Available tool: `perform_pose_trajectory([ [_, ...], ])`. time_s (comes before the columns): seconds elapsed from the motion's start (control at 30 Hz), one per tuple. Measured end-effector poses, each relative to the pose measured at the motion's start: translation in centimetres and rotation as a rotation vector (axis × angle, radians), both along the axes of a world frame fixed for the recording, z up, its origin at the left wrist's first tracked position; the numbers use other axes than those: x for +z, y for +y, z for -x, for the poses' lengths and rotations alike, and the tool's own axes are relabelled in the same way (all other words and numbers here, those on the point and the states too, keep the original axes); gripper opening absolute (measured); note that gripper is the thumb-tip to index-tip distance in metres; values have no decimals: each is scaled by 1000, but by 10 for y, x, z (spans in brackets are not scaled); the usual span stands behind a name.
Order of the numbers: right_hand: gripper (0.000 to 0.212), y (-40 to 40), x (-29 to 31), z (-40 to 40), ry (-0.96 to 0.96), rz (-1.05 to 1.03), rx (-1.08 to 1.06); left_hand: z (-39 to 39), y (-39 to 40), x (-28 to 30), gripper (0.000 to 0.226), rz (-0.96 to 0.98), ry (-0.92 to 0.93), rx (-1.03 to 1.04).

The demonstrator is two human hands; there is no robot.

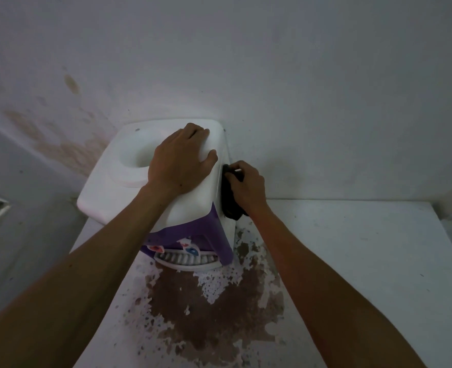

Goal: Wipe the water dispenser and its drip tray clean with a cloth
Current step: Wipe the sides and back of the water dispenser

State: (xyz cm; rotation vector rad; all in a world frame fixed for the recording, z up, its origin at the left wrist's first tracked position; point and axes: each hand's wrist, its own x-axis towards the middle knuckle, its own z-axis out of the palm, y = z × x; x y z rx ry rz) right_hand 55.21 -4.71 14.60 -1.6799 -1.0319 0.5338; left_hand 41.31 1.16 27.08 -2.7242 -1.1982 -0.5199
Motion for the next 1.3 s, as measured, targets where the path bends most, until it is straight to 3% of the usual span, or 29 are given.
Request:
perform_pose_trajectory([
  [0.23,15,-11,-49,-1,-15,221,107,-1,1,0,53,5,-4,3],
  [0.5,19,6,4,-5,-19,-9,-3,0,1,-1,54,8,-9,0],
  [0.77,33,-30,-28,-12,-63,217,296,-1,-4,6,60,31,75,2],
  [0.97,24,-25,13,-32,26,21,110,-14,11,25,59,12,248,-17],
  [1.07,21,-10,36,-38,-11,-63,72,-24,24,29,42,37,202,-60],
  [1.3,19,32,39,-28,-103,-261,-4,-24,31,15,37,133,101,-59],
])
